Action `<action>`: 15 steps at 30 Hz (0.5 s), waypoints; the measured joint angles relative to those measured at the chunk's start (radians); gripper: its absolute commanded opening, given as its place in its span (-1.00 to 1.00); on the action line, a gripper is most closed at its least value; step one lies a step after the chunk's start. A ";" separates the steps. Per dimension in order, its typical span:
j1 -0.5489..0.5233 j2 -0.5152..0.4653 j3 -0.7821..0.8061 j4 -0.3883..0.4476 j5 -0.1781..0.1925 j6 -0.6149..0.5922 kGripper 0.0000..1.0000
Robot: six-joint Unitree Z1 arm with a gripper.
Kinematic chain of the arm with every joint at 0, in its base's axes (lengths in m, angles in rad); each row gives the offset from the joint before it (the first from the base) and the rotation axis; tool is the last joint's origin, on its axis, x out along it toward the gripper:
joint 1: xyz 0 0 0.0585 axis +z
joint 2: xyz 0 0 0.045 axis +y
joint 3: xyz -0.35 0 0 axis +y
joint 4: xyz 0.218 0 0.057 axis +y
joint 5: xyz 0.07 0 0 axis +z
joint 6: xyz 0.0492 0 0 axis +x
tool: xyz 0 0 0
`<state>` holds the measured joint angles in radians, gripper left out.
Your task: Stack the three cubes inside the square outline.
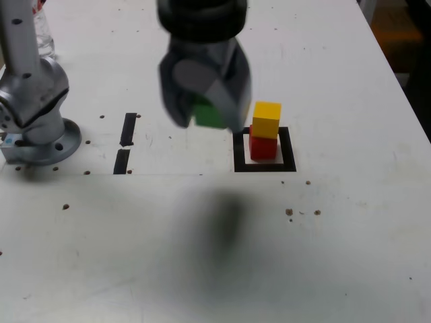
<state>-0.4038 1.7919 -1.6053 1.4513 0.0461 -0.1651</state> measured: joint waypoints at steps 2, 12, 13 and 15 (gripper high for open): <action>0.033 0.010 -0.014 -0.003 0.000 0.012 -0.80; 0.151 0.075 -0.068 -0.057 -0.009 0.077 -0.80; 0.154 0.079 -0.072 -0.062 -0.010 0.081 -0.80; 0.163 0.094 -0.080 -0.072 -0.014 0.089 -0.80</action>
<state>-0.2404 1.8862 -1.6854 1.3795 0.0323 -0.0765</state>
